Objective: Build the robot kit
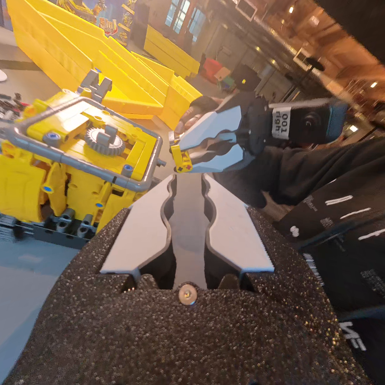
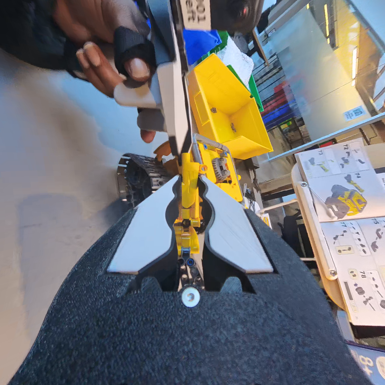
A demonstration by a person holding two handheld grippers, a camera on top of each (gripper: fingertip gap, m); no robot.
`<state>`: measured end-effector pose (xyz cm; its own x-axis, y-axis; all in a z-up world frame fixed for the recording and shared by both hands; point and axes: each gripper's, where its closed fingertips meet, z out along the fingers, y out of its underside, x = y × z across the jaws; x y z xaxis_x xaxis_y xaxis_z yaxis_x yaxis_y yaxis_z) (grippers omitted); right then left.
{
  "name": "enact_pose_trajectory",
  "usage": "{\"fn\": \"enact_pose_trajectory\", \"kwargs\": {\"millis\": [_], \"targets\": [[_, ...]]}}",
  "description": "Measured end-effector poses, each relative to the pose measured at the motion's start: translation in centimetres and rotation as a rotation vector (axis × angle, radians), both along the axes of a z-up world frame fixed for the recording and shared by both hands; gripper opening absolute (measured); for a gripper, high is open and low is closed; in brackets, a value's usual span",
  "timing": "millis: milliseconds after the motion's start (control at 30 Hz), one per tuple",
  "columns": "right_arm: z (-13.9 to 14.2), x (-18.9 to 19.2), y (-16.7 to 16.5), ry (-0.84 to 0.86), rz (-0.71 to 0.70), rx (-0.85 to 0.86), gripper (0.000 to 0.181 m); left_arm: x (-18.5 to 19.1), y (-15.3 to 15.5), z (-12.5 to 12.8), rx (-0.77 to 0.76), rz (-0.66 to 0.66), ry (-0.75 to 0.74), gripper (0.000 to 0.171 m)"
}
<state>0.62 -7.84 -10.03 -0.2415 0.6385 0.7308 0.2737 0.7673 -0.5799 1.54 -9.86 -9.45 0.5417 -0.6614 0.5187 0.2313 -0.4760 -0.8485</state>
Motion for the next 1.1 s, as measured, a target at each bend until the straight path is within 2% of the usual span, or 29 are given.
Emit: {"fn": "enact_pose_trajectory", "kwargs": {"millis": [233,333,400,467,633,867,1000,1033,1100], "targets": [[0.2,0.3,0.2,-0.075,0.020,0.087,0.014,-1.9,-0.1,0.9,0.305,0.060,0.542,0.029],[-0.1,0.1,0.0,-0.086,0.019,0.119,0.014,-1.7,0.3,0.3,0.434,0.043,0.785,0.037],[-0.4,0.0,0.0,-0.093,0.016,0.122,0.014,-1.2,0.4,-0.3,0.487,0.003,0.887,0.040],[-0.7,0.0,-0.1,-0.107,0.015,0.124,0.014,-0.5,0.6,-0.7,0.518,-0.032,0.937,0.041],[-0.9,-0.2,0.2,-0.116,-0.024,0.147,0.014,-0.4,1.5,-1.1,0.600,-0.012,1.068,0.023],[-1.0,-0.6,0.3,-0.065,-0.036,0.192,0.014,-1.1,1.6,-1.1,0.685,0.049,1.170,0.021],[-1.2,-0.6,0.7,-0.060,-0.063,0.288,0.014,-1.4,1.8,-2.2,0.665,0.052,1.239,0.019],[-1.3,-0.6,0.8,-0.063,-0.071,0.321,0.014,-1.4,1.8,-2.6,0.645,0.046,1.246,0.023],[-1.4,-0.6,0.9,-0.063,-0.086,0.361,0.014,-1.1,1.5,-2.0,0.626,0.064,1.150,0.022]]}}
